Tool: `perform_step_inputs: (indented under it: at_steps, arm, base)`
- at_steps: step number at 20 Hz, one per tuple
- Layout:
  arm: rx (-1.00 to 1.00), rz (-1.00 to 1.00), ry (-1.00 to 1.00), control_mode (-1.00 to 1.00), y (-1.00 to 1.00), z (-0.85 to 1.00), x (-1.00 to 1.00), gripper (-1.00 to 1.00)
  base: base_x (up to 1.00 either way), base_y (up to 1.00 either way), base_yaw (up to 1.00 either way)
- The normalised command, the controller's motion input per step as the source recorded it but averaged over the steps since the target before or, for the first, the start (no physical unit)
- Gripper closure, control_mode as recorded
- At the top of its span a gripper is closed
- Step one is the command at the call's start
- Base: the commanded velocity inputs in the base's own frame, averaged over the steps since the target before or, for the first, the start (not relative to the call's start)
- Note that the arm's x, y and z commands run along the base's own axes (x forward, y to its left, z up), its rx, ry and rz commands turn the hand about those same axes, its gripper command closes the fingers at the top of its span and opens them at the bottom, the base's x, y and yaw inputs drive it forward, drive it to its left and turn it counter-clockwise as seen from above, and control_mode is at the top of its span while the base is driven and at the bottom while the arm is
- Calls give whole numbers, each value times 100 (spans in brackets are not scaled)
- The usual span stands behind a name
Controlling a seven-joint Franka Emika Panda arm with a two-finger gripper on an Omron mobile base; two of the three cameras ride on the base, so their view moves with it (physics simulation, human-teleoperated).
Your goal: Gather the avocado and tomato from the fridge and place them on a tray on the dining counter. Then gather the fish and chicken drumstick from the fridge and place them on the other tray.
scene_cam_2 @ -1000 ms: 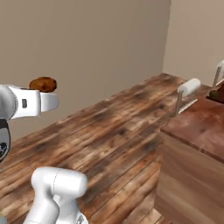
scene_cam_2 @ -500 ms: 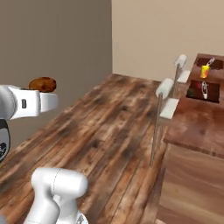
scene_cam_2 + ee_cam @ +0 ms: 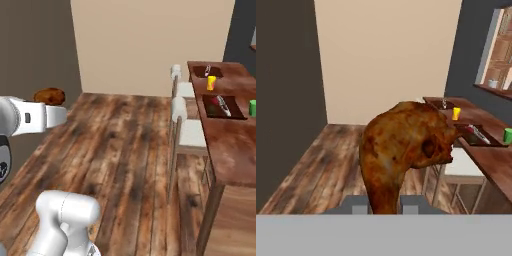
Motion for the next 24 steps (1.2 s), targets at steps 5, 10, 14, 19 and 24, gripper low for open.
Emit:
perform_step_inputs:
  at_steps: [5, 10, 14, 19, 24]
  arm:
    - [0, 0, 0, 100, 0, 0, 0, 100]
    - [0, 0, 0, 100, 0, 0, 0, 100]
    - [0, 0, 0, 100, 0, 0, 0, 100]
    - [0, 0, 0, 100, 0, 0, 0, 100]
    - [0, 0, 0, 100, 0, 0, 0, 100]
  base:
    - [66, 100, -49]
    - [100, 100, -45]
    - [100, 100, -37]
    - [100, 90, -31]
    - [100, 2, -7]
